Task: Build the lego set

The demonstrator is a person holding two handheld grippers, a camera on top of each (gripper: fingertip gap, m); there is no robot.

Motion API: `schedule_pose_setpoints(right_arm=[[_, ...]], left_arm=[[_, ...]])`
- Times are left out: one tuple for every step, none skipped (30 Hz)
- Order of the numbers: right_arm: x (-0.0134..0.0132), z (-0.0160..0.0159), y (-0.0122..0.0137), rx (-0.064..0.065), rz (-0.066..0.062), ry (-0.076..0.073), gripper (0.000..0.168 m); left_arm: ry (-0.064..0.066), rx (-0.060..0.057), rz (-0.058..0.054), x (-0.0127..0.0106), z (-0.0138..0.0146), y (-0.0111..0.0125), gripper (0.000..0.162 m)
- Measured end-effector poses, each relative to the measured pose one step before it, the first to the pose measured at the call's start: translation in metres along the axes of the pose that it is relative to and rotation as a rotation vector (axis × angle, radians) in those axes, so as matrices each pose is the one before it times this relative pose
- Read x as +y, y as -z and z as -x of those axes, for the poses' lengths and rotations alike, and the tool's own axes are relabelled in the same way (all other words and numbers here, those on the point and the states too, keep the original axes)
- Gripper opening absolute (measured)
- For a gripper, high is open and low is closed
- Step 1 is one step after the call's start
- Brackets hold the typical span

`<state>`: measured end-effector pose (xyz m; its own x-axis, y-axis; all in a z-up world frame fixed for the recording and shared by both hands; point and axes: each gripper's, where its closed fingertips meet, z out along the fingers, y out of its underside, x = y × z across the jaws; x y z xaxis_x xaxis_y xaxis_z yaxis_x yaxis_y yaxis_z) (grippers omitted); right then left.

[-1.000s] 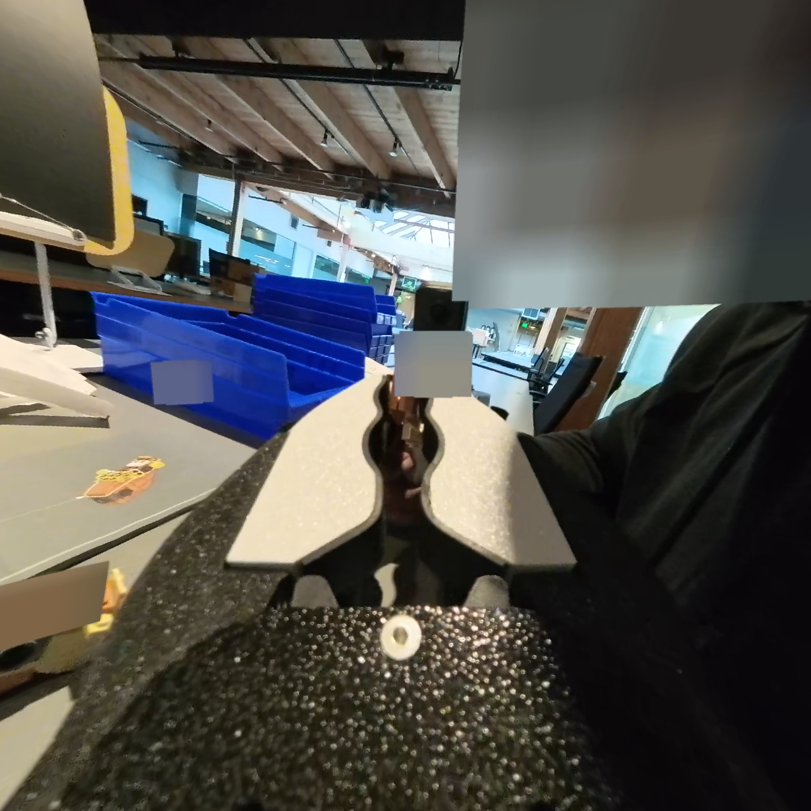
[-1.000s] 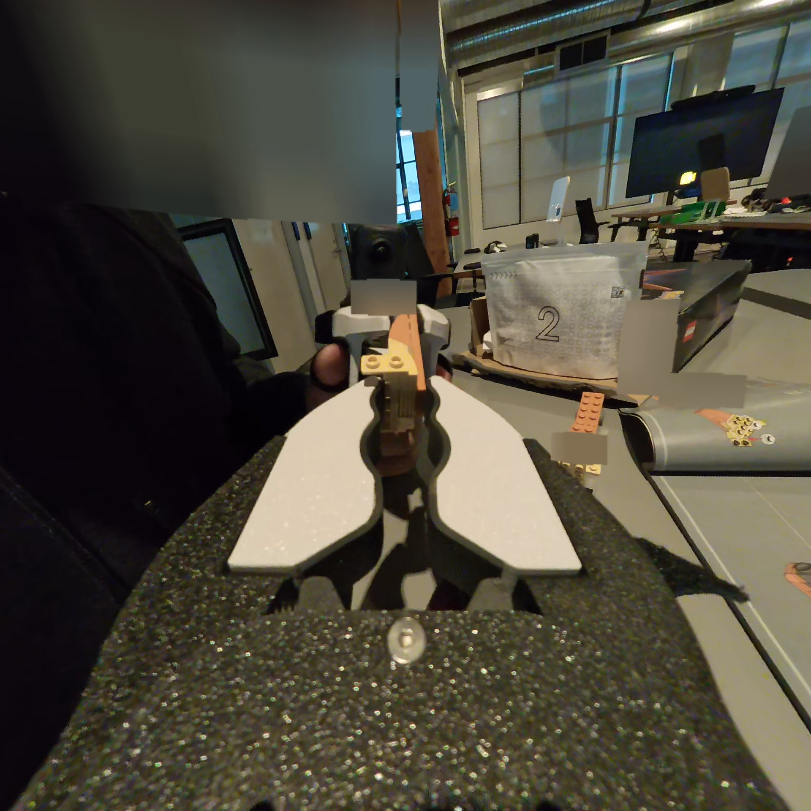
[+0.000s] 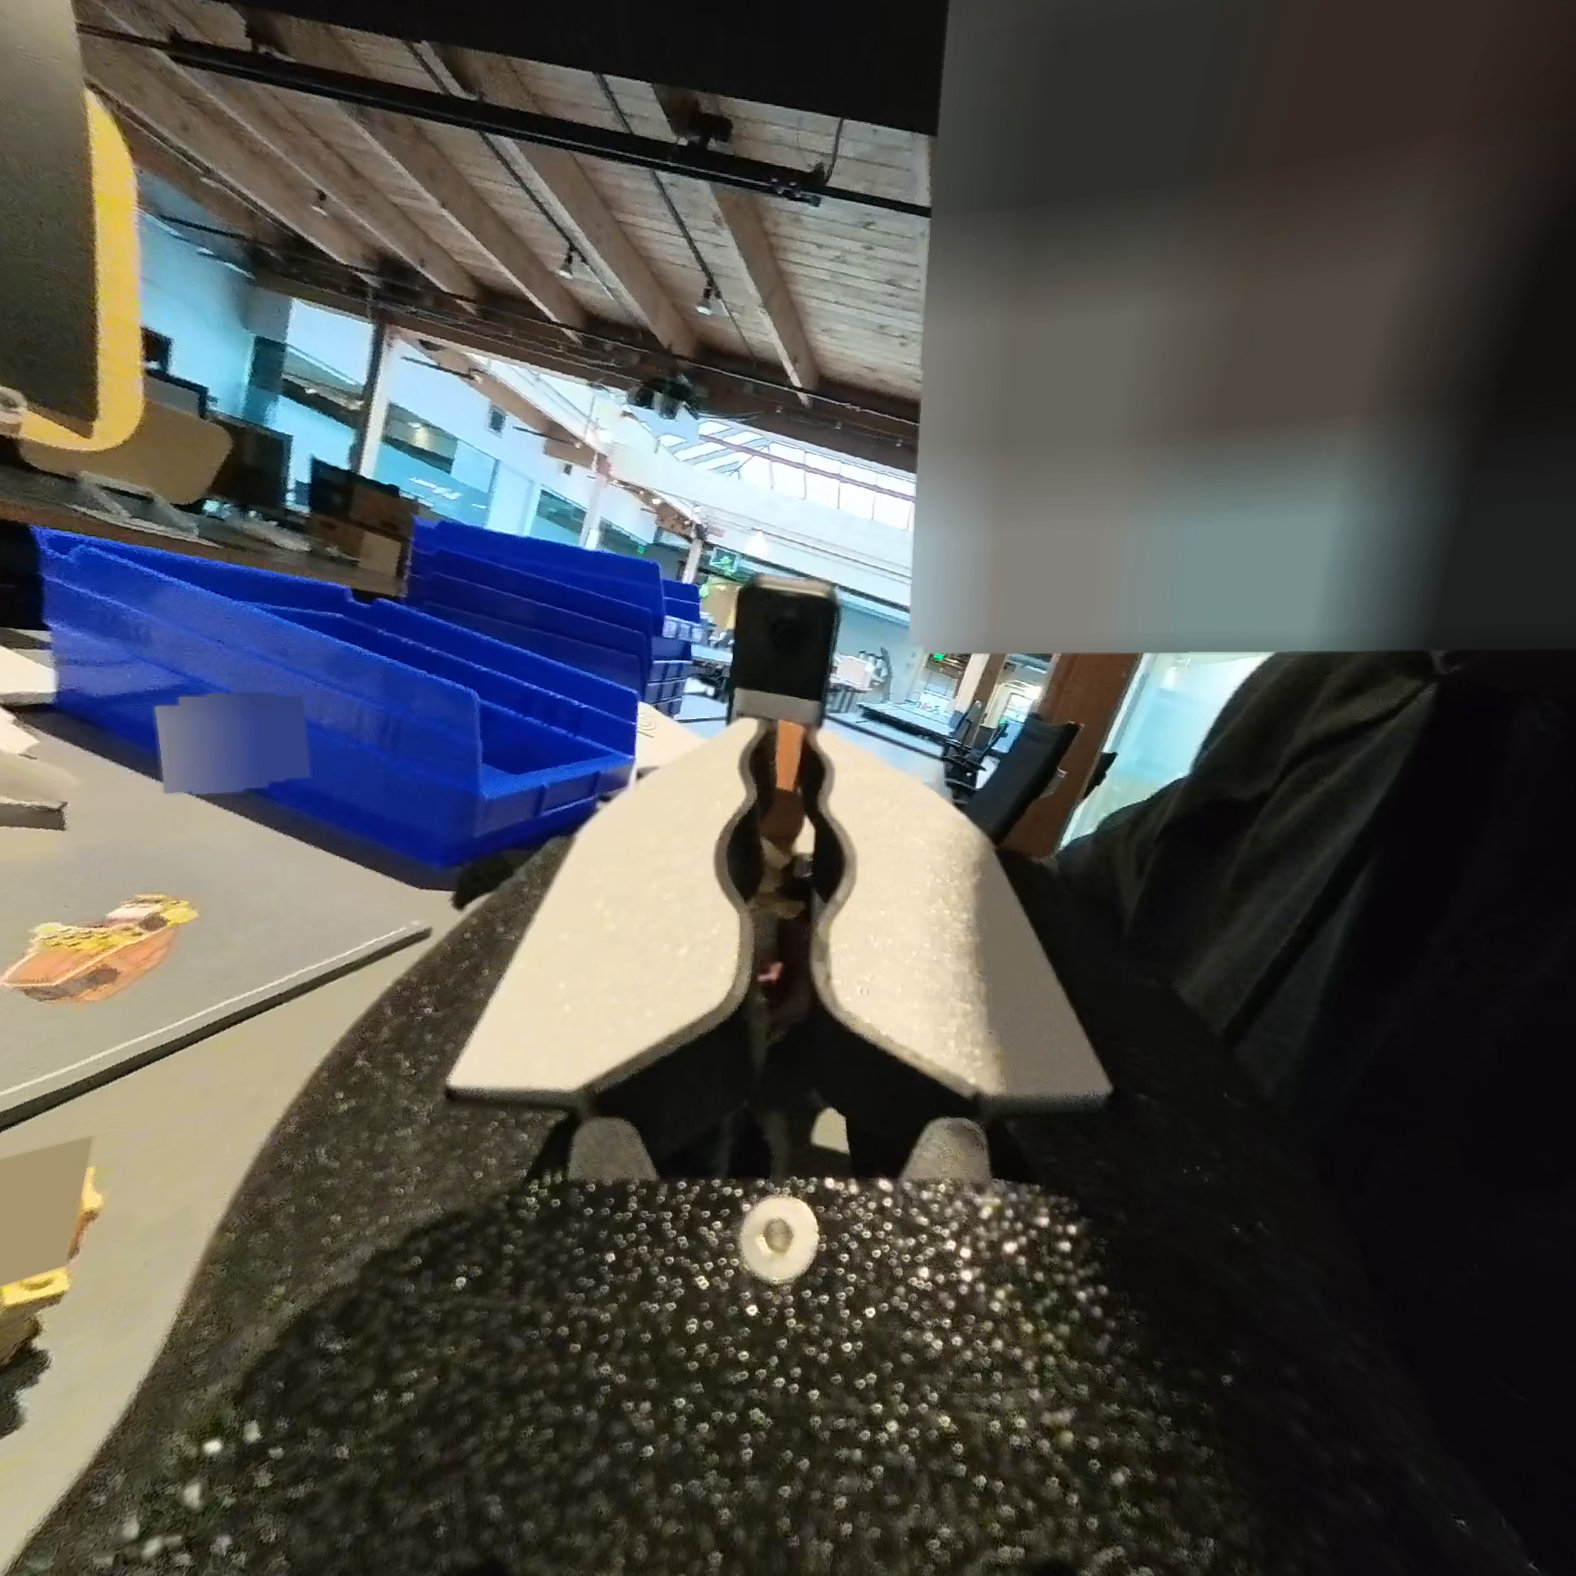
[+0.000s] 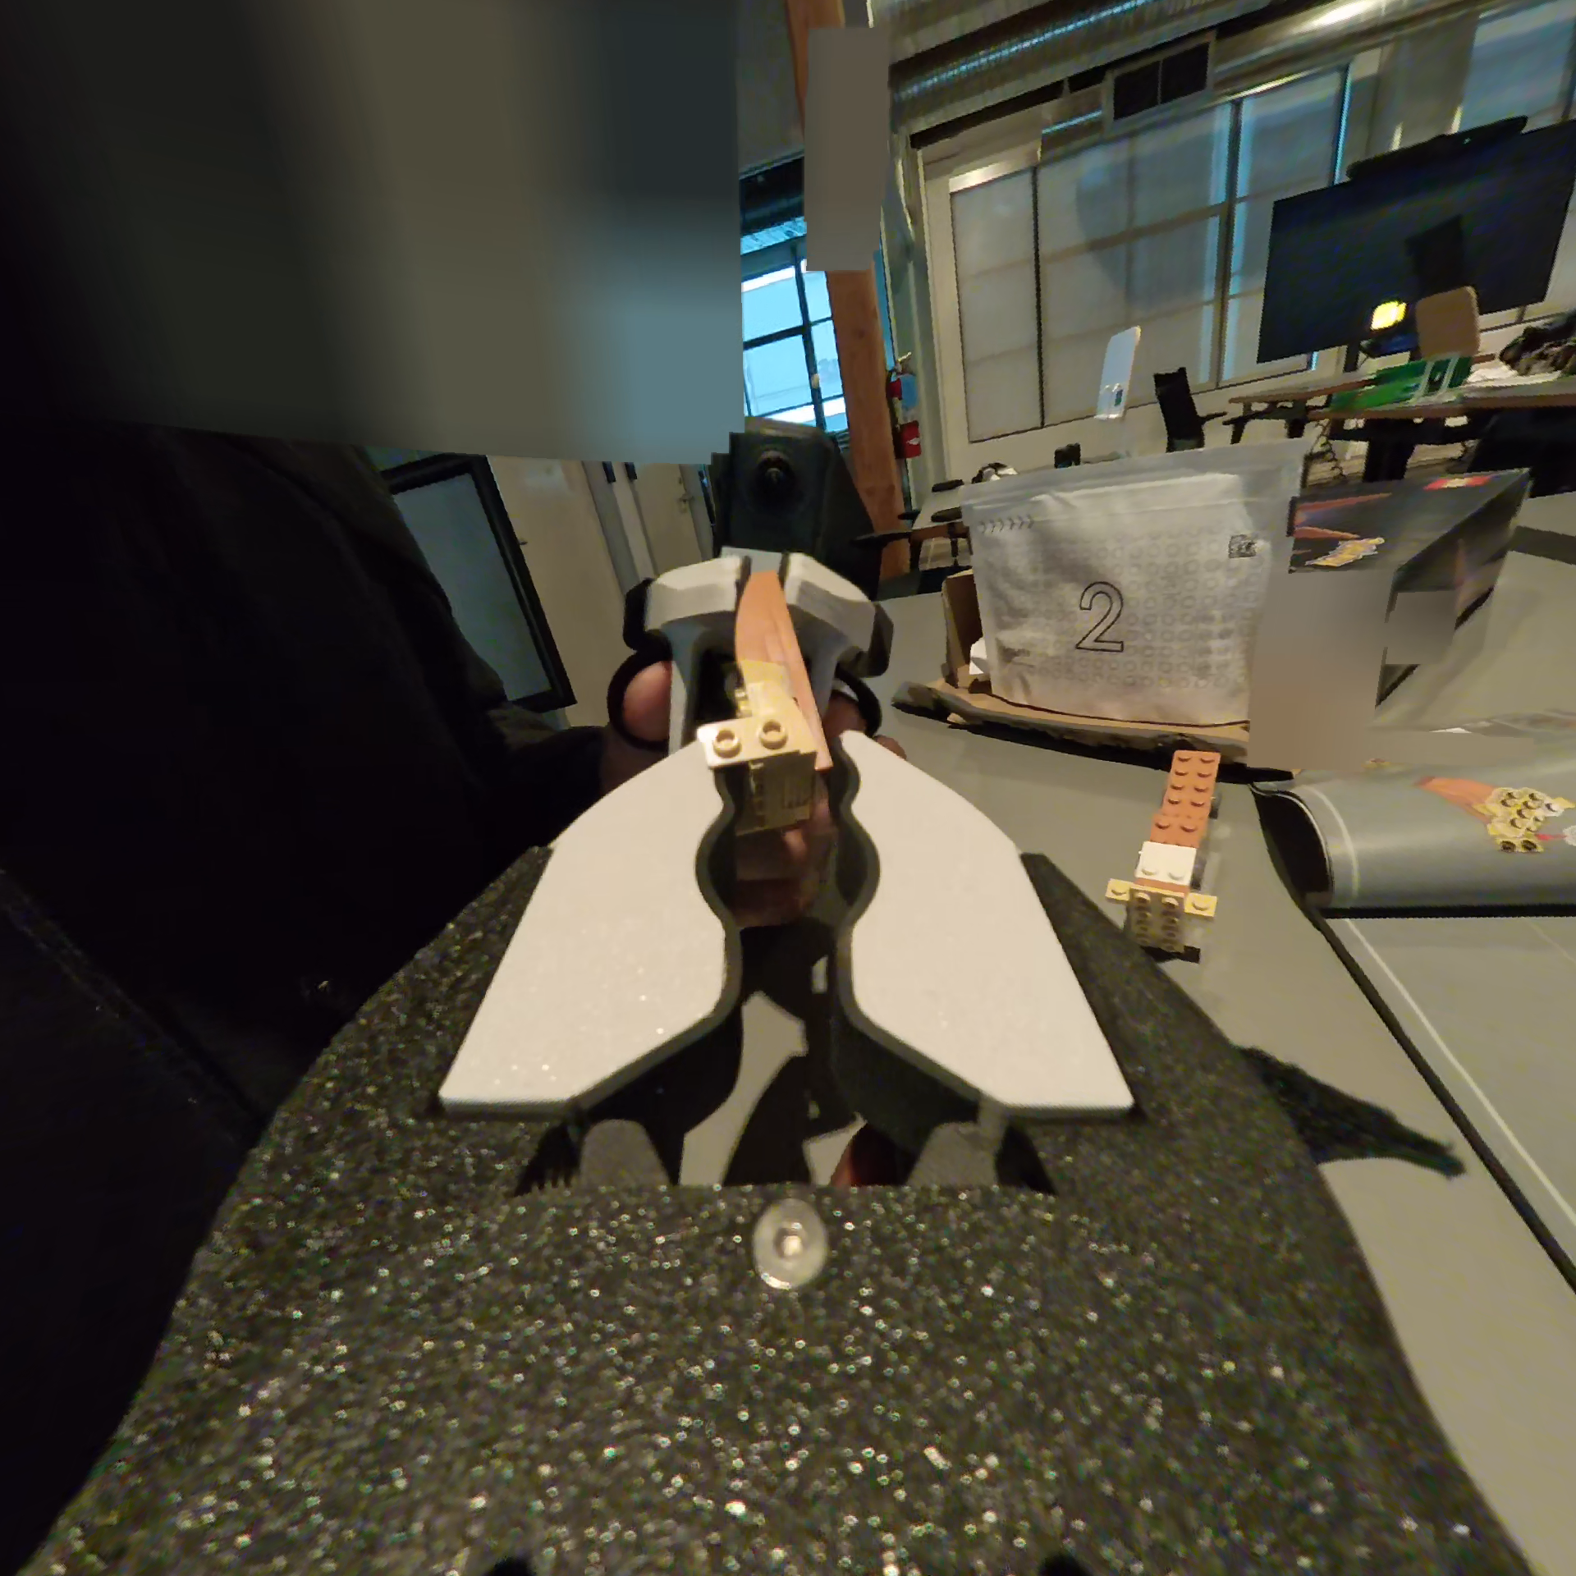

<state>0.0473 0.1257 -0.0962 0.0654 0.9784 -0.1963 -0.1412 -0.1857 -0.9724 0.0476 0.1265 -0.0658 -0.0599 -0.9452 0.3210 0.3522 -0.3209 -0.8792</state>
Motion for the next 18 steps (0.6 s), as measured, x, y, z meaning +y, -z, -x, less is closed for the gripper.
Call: schedule_pose_setpoints(right_arm=[[-0.0012, -0.00111, 0.00088, 0.0006, -0.0066, -0.011, 0.018], [-0.00201, -0.00037, 0.00093, -0.0011, -0.0105, -0.0062, 0.018], [-0.00158, -0.00086, 0.00073, 0.006, -0.0049, 0.0038, 0.017], [-0.001, -0.00181, 0.00078, 0.0148, -0.0008, 0.0098, 0.017], [-0.00114, -0.00201, 0.001, 0.0143, -0.0016, 0.0072, 0.017], [-0.00097, -0.00176, 0.00119, 0.0089, -0.0005, 0.0013, 0.017], [0.00009, -0.0022, 0.00087, 0.0113, 0.0062, 0.0012, 0.017], [0.00165, -0.00252, 0.00049, 0.0149, 0.0163, 0.0052, 0.017], [0.00263, -0.00191, 0.00007, 0.0123, 0.0231, 0.0104, 0.017], [0.00268, -0.00088, -0.00033, 0.0089, 0.0237, 0.0162, 0.017], [0.00248, 0.00009, -0.00044, 0.005, 0.0218, 0.0183, 0.017], [0.00228, 0.00075, -0.00072, 0.0005, 0.0209, 0.0162, 0.016], [0.00218, 0.0009, -0.00083, -0.0016, 0.0188, 0.0118, 0.016], [0.00189, 0.00073, -0.00067, -0.0021, 0.0152, 0.0066, 0.016], [0.0015, 0.0005, -0.00054, -0.0026, 0.0114, 0.0022, 0.016], [0.00127, 0.00045, -0.00045, -0.0025, 0.0075, 0.0, 0.016], [0.00114, 0.00053, -0.00043, -0.0032, 0.0065, 0.0, 0.016], [0.00119, 0.00028, -0.0005, -0.0016, 0.007, 0.0008, 0.016]], left_arm=[[-0.0053, -0.0163, 0.0028, -0.00039, 0.00241, -0.00039, 0.006], [-0.0146, -0.0117, 0.0017, -0.00062, 0.00143, 0.0001, 0.006], [-0.0117, -0.0102, 0.0073, -0.00022, 0.00103, 0.00018, 0.007], [-0.0171, -0.0104, 0.0176, 0.00093, 0.00115, 0.00047, 0.012], [-0.0287, -0.0116, 0.0173, 0.00097, 0.00086, 0.00065, 0.024], [-0.032, -0.0138, 0.014, 0.00069, 0.00101, 0.00108, 0.029], [-0.0333, -0.0153, 0.02, 0.00168, 0.00166, 0.00094, 0.032], [-0.0371, -0.0233, 0.0224, 0.00193, 0.00297, 0.00092, 0.033], [-0.0347, -0.0194, 0.0171, 0.0013, 0.00287, 0.00078, 0.033], [-0.0269, -0.0071, 0.0134, 0.00065, 0.00154, 0.0006, 0.033], [-0.0224, 0.0012, 0.0197, 0.00152, 0.00059, -0.00011, 0.033], [-0.0244, -0.0013, 0.028, 0.00261, 0.00104, -0.00048, 0.033], [-0.0291, -0.0012, 0.031, 0.00342, 0.00086, -0.00067, 0.032], [-0.0274, 0.0031, 0.0331, 0.00388, 0.00026, -0.00077, 0.031], [-0.0198, 0.0034, 0.0307, 0.00383, 0.00011, -0.00087, 0.031], [-0.0114, 0.006, 0.0244, 0.0031, -0.00017, -0.00103, 0.03], [-0.0029, 0.0118, 0.0178, 0.00236, -0.00084, -0.0009, 0.027], [0.0019, 0.0136, 0.0139, 0.00181, -0.00094, -0.00083, 0.023]])
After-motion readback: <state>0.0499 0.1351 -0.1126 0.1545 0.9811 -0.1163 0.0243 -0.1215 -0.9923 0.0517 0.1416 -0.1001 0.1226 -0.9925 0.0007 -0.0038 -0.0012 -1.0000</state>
